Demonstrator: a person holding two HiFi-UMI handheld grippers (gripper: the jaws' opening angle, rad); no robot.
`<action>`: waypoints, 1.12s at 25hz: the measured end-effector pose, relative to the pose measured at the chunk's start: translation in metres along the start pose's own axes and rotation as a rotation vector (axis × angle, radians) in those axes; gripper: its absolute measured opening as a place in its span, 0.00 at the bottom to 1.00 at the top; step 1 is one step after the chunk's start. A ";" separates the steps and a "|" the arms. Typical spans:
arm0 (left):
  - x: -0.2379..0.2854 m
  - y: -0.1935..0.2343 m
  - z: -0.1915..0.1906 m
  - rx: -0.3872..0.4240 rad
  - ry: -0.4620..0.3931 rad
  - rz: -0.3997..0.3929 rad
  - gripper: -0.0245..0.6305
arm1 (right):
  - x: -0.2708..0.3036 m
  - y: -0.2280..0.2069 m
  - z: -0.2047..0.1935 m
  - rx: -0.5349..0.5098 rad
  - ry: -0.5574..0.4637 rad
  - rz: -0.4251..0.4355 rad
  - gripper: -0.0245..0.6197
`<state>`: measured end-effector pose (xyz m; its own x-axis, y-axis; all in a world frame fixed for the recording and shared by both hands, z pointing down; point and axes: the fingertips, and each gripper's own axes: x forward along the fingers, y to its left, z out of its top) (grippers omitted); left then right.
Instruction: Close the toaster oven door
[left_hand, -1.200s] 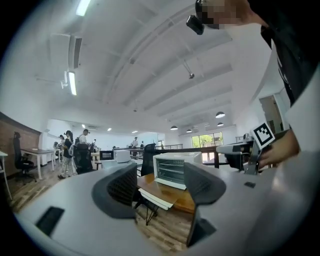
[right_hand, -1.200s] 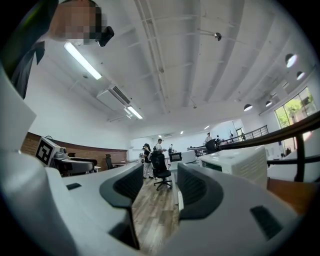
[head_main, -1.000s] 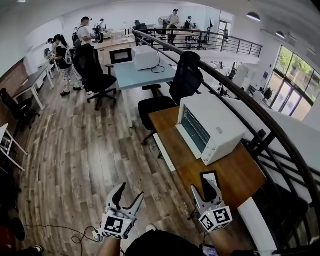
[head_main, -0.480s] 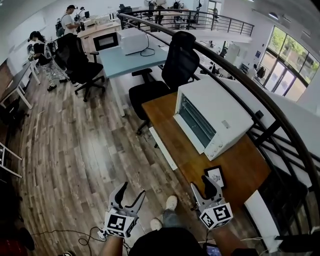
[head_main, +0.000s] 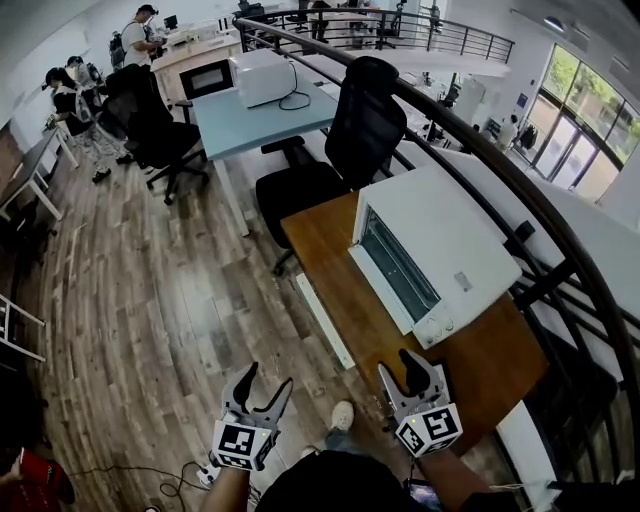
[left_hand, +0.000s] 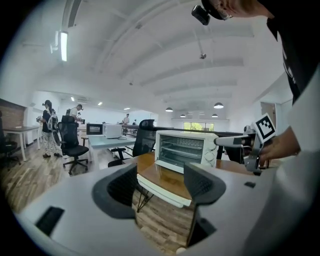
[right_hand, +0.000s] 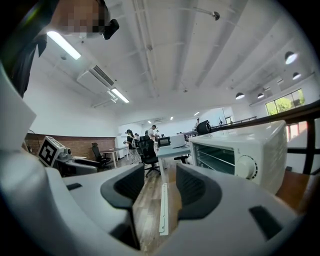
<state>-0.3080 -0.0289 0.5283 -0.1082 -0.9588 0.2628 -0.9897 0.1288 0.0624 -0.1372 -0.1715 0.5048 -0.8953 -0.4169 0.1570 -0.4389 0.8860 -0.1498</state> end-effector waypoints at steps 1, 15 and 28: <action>0.009 0.000 0.000 -0.009 0.005 -0.002 0.49 | 0.004 -0.007 0.001 0.005 0.002 -0.002 0.35; 0.110 -0.001 -0.020 -0.119 0.120 -0.008 0.49 | 0.042 -0.068 0.001 0.031 0.046 0.022 0.33; 0.170 -0.005 -0.121 -0.350 0.316 -0.053 0.49 | 0.050 -0.071 -0.059 0.056 0.176 -0.011 0.33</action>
<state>-0.3098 -0.1616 0.6894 0.0295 -0.8493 0.5271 -0.8964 0.2108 0.3899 -0.1461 -0.2435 0.5806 -0.8651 -0.3806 0.3267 -0.4570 0.8666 -0.2005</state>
